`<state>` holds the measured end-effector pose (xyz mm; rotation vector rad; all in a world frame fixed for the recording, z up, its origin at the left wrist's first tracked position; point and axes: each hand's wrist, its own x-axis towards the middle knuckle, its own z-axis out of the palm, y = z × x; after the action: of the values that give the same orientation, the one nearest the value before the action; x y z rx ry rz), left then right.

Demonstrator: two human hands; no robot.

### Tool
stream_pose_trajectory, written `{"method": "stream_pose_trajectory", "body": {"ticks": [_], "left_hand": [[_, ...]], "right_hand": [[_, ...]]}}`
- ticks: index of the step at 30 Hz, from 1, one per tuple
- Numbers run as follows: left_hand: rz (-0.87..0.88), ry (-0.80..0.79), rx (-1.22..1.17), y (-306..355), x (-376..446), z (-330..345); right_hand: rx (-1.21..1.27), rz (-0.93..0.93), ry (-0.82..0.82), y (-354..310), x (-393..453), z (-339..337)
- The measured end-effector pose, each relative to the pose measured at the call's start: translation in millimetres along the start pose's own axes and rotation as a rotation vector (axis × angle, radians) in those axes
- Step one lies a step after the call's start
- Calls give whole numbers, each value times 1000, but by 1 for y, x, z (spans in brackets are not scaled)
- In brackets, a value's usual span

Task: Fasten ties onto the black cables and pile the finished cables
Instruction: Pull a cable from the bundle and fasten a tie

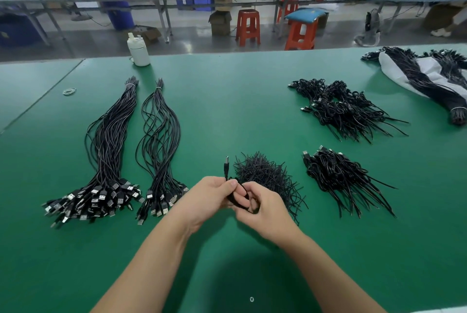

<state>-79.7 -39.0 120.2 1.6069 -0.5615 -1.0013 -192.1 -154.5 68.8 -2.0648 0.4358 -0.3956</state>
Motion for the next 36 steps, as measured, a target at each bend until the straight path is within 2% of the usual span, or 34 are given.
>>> {"method": "stream_pose_trajectory", "body": {"ticks": [3, 5, 10, 18, 21, 25, 27, 32, 33, 36], "left_hand": [[83, 260, 617, -4, 2, 4], [117, 353, 844, -10, 4, 5], [196, 251, 666, -20, 9, 0], [267, 208, 758, -17, 15, -2], [220, 218, 803, -14, 20, 2], [206, 247, 847, -12, 25, 6], [203, 228, 823, -11, 28, 7], [169, 155, 680, -9, 34, 9], [149, 118, 541, -10, 35, 10], [25, -49, -135, -12, 40, 13]], "right_hand": [[-397, -108, -37, 1, 5, -6], [-482, -123, -101, -1, 5, -5], [-485, -111, -175, -6, -4, -1], [-496, -35, -202, -8, -6, -3], [-347, 63, -221, -7, -2, 1], [31, 199, -269, -1, 0, 3], [122, 209, -289, 3, 0, 3], [152, 162, -223, 8, -2, 2], [199, 169, -195, 8, -2, 3], [304, 241, -99, 11, 0, 1]]}}
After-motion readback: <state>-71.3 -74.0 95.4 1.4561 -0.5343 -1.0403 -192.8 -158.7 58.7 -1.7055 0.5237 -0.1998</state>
